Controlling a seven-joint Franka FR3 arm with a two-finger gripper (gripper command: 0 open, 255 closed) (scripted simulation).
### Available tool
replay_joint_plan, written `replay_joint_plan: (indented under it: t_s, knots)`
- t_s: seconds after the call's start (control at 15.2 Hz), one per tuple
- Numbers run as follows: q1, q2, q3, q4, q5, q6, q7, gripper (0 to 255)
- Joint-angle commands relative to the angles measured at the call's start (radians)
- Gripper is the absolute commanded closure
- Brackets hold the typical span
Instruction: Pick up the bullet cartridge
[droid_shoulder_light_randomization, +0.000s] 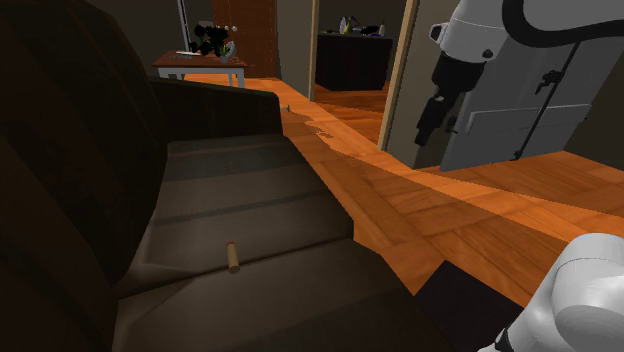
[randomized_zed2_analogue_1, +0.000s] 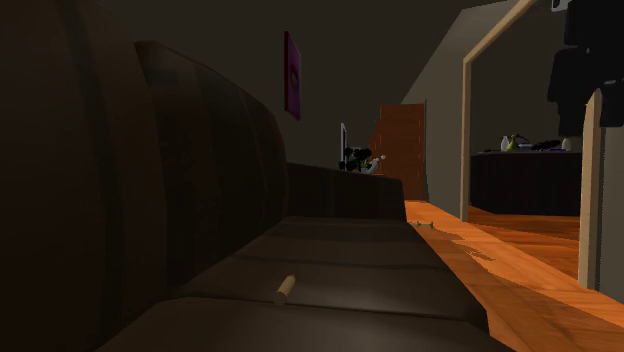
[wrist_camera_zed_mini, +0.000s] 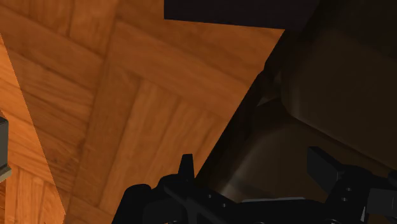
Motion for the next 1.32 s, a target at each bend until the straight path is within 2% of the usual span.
replay_joint_plan:
  t_s: [0.0, 0.73, 1.25]
  knots:
    - [0.0, 0.0, 0.0, 0.0, 0.0, 0.0, 0.0, 0]
    - [0.003, 0.224, 0.234, 0.032, 0.117, 0.095, 0.367, 0]
    - [-0.013, 0.483, 0.393, 0.161, 0.13, 0.162, 0.639, 0]
